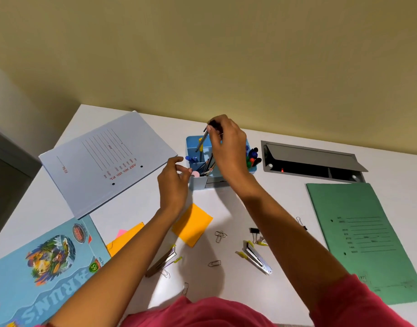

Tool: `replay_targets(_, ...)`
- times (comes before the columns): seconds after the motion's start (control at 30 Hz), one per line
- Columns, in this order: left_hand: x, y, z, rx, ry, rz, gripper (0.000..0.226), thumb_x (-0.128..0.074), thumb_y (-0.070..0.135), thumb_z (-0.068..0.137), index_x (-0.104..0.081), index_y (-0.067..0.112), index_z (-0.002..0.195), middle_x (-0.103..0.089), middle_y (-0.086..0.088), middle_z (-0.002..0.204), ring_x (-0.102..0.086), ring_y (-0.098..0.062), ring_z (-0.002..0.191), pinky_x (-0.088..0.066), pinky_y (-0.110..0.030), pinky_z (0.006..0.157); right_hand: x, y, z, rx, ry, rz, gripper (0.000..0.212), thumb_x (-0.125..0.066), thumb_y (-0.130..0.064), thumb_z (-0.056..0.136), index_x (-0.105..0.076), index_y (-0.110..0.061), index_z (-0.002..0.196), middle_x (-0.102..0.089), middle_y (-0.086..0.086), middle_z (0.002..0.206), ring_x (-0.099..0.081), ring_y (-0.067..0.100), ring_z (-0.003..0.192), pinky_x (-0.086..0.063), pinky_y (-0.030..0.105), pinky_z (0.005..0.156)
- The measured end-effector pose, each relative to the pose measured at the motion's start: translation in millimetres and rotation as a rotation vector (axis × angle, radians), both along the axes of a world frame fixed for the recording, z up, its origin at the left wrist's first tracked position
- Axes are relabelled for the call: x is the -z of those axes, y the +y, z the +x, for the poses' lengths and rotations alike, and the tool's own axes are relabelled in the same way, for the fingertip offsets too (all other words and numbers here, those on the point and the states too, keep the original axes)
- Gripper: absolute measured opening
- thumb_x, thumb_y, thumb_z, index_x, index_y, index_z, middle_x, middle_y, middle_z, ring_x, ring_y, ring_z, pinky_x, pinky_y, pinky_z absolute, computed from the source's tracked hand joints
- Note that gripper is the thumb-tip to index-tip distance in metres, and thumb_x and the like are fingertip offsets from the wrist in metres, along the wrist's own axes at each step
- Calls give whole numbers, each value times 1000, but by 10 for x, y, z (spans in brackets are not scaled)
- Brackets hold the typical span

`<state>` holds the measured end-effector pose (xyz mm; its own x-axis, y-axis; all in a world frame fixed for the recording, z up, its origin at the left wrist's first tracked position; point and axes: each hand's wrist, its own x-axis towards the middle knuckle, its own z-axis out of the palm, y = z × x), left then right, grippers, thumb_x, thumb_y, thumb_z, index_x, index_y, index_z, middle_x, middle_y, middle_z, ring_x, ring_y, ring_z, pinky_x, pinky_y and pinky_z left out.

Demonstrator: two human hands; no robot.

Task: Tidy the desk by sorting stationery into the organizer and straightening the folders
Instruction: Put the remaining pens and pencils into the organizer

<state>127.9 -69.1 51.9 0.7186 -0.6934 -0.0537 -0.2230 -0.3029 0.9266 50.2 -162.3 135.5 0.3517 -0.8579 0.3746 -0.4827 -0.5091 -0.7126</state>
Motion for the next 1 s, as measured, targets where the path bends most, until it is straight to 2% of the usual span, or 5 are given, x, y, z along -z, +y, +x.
replay_targets(0.2,66,-211,87,39,-35,21,28,-64,13,88,-56,10,115,-63,2,86,-63,-17,81,-43,-19,71,98,-280,221,-72,341,115,18,-55,-9,94,-67,-1,104,-69,16,103,-62,29,96,-50,38,82)
replay_targets(0.4,123,-358,137,32,-82,59,21,-65,19,89,-57,11,107,-63,-2,88,-61,-13,72,-38,-7,59,189,-416,275,-144,569,285,33,-55,8,86,-64,-4,115,-61,15,123,-55,27,115,-48,31,90)
replay_targets(0.57,120,-432,181,27,-111,52,23,-63,10,89,-57,9,111,-66,-8,97,-61,-18,81,-40,-12,63,148,-552,375,-238,753,394,51,-47,10,88,-45,-7,137,-47,14,141,-43,28,131,-42,31,102)
replay_targets(0.7,126,-452,207,34,-120,56,27,-61,6,90,-57,8,116,-67,-10,104,-63,-20,88,-40,-6,63,168,-562,441,-242,919,402,38,-48,4,91,-54,-3,127,-54,13,134,-52,28,121,-47,29,95)
replay_targets(1.0,254,-353,266,56,-218,38,42,-43,-13,88,-59,5,122,-66,-12,117,-61,-26,106,-45,-26,90,225,-398,428,-342,829,390,38,-73,-4,76,-65,-9,113,-65,8,119,-60,24,109,-48,27,81)
